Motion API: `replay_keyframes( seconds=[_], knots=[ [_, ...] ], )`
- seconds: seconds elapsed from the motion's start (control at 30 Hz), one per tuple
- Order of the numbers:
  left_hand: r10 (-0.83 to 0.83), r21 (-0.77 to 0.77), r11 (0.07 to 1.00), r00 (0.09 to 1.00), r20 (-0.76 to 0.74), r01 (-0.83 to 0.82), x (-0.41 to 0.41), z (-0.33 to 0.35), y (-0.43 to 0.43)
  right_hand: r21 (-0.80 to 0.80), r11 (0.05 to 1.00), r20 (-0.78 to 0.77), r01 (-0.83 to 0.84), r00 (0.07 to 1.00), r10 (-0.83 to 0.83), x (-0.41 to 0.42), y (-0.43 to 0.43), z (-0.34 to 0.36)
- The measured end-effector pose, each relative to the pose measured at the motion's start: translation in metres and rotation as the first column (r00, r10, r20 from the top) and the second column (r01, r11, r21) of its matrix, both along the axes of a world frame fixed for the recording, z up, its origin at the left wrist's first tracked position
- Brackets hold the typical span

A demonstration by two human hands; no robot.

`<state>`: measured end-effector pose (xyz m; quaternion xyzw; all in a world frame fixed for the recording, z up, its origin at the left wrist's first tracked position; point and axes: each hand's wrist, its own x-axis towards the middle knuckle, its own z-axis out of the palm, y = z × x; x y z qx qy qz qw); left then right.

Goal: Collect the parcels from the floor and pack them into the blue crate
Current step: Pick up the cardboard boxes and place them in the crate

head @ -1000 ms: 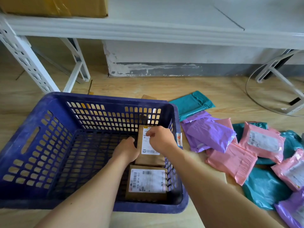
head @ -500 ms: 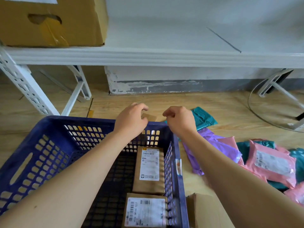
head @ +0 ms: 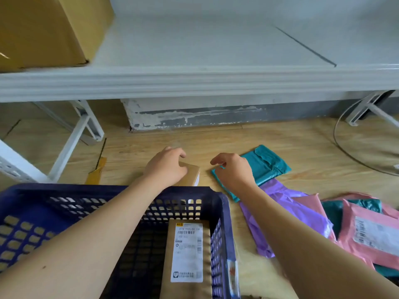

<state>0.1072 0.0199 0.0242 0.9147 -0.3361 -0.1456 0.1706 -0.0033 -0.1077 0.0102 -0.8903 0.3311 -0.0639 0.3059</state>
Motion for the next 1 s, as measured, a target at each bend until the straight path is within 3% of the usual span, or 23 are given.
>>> replay_keyframes(
  seconds=[0.27, 0.47, 0.67, 0.8, 1.0],
  knots=[
    [0.059, 0.25, 0.968, 0.965, -0.254, 0.007, 0.048, -0.061, -0.05, 0.107, 0.993, -0.126, -0.05, 0.99, 0.063, 0.038, -0.032, -0.061],
    [0.016, 0.568, 0.798, 0.935, -0.353, 0.201, 0.065, -0.107, -0.07, 0.161, 0.983, -0.165, -0.085, 0.98, 0.111, 0.045, -0.039, -0.105],
    [0.103, 0.764, 0.636, 0.969, -0.224, 0.109, 0.079, -0.116, -0.097, 0.205, 0.978, -0.155, -0.029, 0.986, 0.062, 0.042, -0.047, -0.127],
    [0.15, 0.761, 0.647, 0.971, -0.187, 0.047, 0.07, -0.129, -0.109, 0.259, 0.962, -0.165, -0.083, 0.978, 0.129, 0.038, -0.045, -0.134],
    [-0.006, 0.806, 0.586, 0.996, -0.094, 0.079, 0.059, -0.129, -0.121, 0.374, 0.912, -0.201, -0.171, 0.944, 0.26, 0.034, -0.038, -0.134]
  ],
)
